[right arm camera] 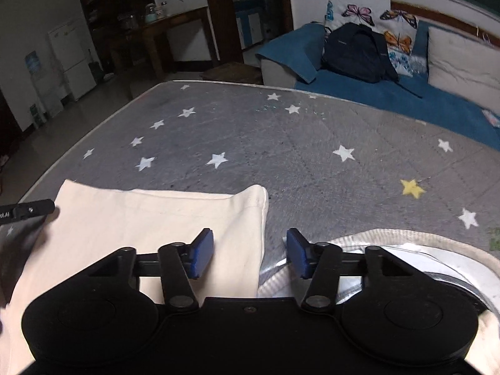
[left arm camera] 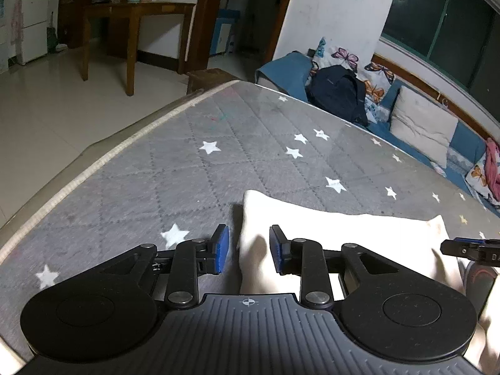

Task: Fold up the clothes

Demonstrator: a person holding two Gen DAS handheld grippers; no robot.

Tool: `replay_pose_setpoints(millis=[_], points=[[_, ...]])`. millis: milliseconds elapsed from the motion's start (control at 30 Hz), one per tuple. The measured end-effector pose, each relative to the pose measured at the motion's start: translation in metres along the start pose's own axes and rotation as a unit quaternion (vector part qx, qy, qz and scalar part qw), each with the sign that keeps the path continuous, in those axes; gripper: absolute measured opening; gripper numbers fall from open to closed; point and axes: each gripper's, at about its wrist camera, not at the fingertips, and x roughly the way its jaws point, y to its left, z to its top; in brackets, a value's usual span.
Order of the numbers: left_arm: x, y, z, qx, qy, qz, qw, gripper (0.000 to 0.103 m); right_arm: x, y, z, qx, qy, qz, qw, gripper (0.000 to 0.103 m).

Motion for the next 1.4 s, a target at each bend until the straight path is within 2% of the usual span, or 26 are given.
replay_pose_setpoints(millis=[67,167,267,300,333,500,667,833,900,1000,1133,1200,1233,1400], points=[[0.007,-0.003,0.002,0.008,0.002,0.004,1.0000,0.029,0.001,0.002,0.002,-0.007,-0.002,-0.003,1.000,0.048],[0.012,-0.007,0.003,0.017,0.001,0.009,0.9998,0.029,0.003,0.003,0.004,-0.013,-0.004,-0.009,1.000,0.032],[0.018,-0.011,0.005,0.025,0.000,0.012,0.9996,0.028,0.004,0.001,0.007,-0.015,-0.003,-0.007,1.000,0.025],[0.018,-0.012,0.005,0.025,-0.001,0.011,0.9996,0.023,0.004,0.000,0.008,-0.015,-0.003,-0.005,1.000,0.019],[0.020,-0.013,0.006,0.026,-0.002,0.007,0.9996,0.012,0.005,0.001,0.008,-0.017,-0.003,-0.006,1.000,0.018],[0.024,-0.015,0.009,0.029,-0.017,0.012,0.9993,0.007,0.009,0.002,0.011,-0.020,-0.008,-0.010,1.000,0.008],[0.026,-0.008,0.024,-0.003,-0.042,0.008,0.9991,0.007,0.011,0.002,0.023,-0.018,-0.032,-0.022,0.999,0.006],[0.041,-0.010,0.026,-0.001,-0.017,0.020,0.9997,0.008,0.023,0.006,0.028,-0.039,-0.020,-0.041,0.998,0.007],[0.038,-0.010,0.024,0.000,-0.016,0.018,0.9997,0.009,0.018,0.006,0.027,-0.041,-0.025,-0.042,0.998,0.012],[0.023,-0.010,0.021,0.006,-0.023,0.016,0.9996,0.010,0.000,0.008,0.022,-0.056,-0.031,-0.039,0.997,0.013],[-0.013,-0.020,0.008,0.039,-0.042,-0.005,0.9983,0.013,-0.034,0.022,0.003,-0.100,-0.026,-0.008,0.995,0.016],[-0.033,-0.029,-0.003,0.060,-0.045,-0.021,0.9969,0.015,-0.052,0.033,-0.011,-0.119,-0.024,0.013,0.992,0.024],[-0.041,-0.033,-0.009,0.069,-0.046,-0.029,0.9961,0.015,-0.063,0.041,-0.022,-0.131,-0.020,0.029,0.991,0.024],[-0.088,-0.057,-0.057,0.133,-0.036,-0.073,0.9877,0.016,-0.099,0.071,-0.064,-0.174,-0.007,0.071,0.982,0.027]])
